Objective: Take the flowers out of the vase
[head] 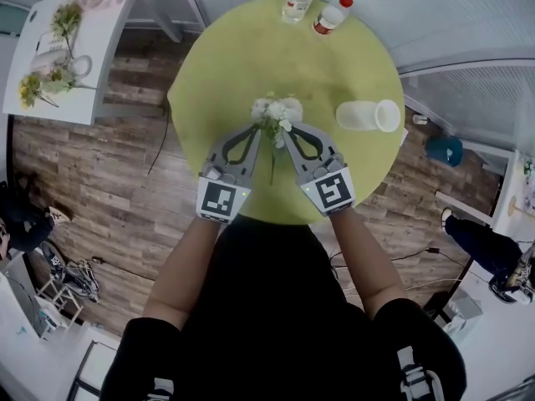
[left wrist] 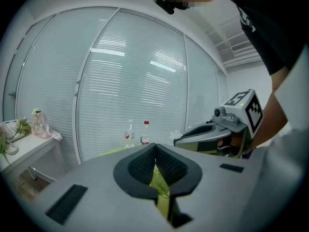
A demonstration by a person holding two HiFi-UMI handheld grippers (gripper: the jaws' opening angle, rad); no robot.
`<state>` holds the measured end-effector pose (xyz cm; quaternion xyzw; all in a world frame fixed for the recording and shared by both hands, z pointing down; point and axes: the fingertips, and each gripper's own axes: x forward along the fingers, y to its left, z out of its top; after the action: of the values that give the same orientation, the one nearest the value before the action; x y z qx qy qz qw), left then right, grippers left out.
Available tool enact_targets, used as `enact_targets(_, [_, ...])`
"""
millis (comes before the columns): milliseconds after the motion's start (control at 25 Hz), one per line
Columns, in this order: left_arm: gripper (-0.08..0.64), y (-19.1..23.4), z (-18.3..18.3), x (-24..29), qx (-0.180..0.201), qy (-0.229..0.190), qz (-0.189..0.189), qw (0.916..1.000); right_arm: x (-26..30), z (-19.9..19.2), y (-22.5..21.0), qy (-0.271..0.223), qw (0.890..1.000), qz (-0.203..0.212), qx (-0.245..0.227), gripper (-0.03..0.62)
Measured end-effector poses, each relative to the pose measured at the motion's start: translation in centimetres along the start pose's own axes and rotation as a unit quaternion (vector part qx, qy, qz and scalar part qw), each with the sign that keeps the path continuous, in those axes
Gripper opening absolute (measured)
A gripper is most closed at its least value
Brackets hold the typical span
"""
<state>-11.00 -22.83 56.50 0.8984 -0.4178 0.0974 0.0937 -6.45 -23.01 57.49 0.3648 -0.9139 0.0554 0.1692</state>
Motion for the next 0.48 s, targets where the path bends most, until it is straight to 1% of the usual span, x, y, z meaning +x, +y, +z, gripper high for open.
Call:
enact_targets(320, [0.014, 2.0, -2.0, 2.5, 0.005, 0.008, 0.000, 1.0000, 2.6, -1.8, -1.2, 0.008, 1.000, 0.003, 0.009, 0.026])
enact_targets(480, [0.014, 2.7, -3.1, 3.0, -0.005, 0.013, 0.004, 0.9999, 3.6, -2.4, -1.4, 0.011, 1.000, 0.010, 0.024, 0.026])
